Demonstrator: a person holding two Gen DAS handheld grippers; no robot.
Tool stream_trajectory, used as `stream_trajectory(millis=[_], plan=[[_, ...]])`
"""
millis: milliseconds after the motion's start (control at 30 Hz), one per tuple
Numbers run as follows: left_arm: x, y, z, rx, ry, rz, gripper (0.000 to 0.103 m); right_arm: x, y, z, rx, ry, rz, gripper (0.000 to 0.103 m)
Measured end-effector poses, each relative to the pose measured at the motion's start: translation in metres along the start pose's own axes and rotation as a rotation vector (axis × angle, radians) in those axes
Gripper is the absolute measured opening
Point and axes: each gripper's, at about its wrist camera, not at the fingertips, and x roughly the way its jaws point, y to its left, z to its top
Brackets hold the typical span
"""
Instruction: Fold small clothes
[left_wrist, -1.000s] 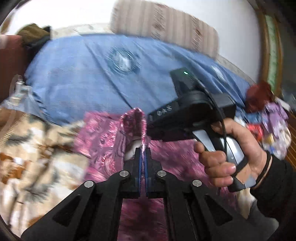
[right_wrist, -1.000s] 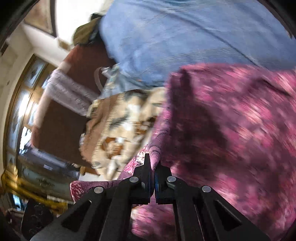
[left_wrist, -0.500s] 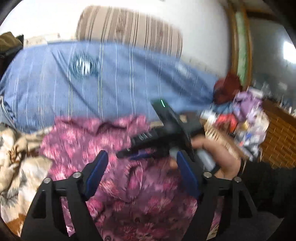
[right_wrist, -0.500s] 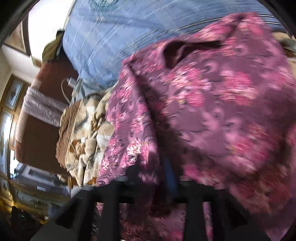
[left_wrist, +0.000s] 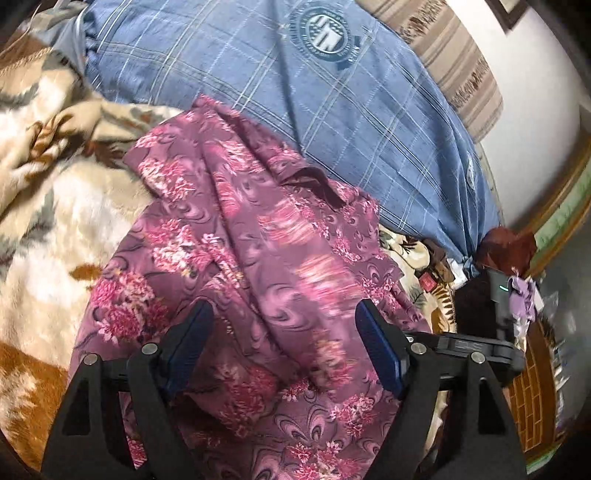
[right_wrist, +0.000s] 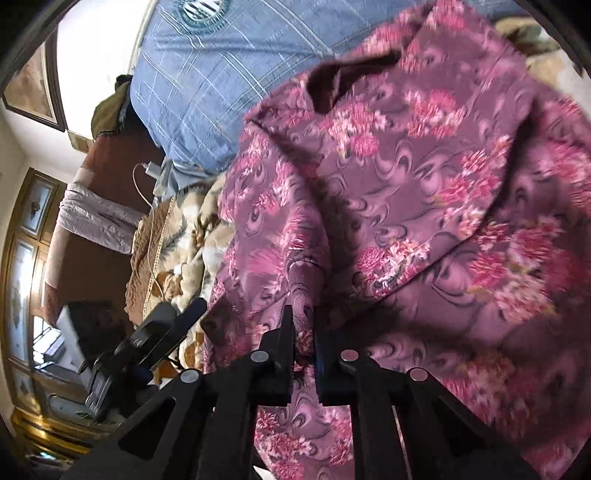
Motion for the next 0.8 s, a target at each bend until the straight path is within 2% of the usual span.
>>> stream_trajectory(millis=[133, 167, 233, 333, 467, 500, 600, 700, 800], plan=[[0.006, -0.008, -0.007, 0.017, 0.037, -0.019, 0.079, -0.038, 0.004, -0.015, -0.046, -0.088, -0.024, 0.008], [0.011, -0.008, -0.005, 0.014, 0.059, -0.028, 0.079, -0.039, -0.001, -0.015, -0.045, -0.083, -0.030, 0.008], [0.017, -0.008, 0.007, -0.012, 0.105, -0.066, 0.079, -0.033, -0.021, -0.015, -0.016, -0.068, -0.104, 0.008], [0.017, 0.005, 0.029, -0.076, 0.120, -0.060, 0.079, -0.029, -0.034, -0.010, 0.005, -0.056, -0.074, 0.008], [0.037, 0.045, 0.071, -0.207, 0.126, 0.030, 0.079, -0.029, -0.034, -0.006, -0.052, -0.082, -0.070, 0.008], [0.047, 0.057, 0.081, -0.239, 0.137, 0.081, 0.079, -0.031, -0.035, -0.006, -0.057, -0.094, -0.064, 0.008], [0.068, 0.082, 0.092, -0.288, 0.156, 0.159, 0.079, -0.044, -0.038, -0.010, -0.080, -0.109, -0.055, 0.008], [0.077, 0.096, 0.089, -0.308, 0.145, 0.177, 0.079, -0.042, -0.041, -0.014, -0.110, -0.054, -0.118, 0.008], [0.074, 0.102, 0.089, -0.332, 0.129, 0.142, 0.078, -0.039, -0.048, -0.014, -0.083, -0.050, -0.081, 0.008]])
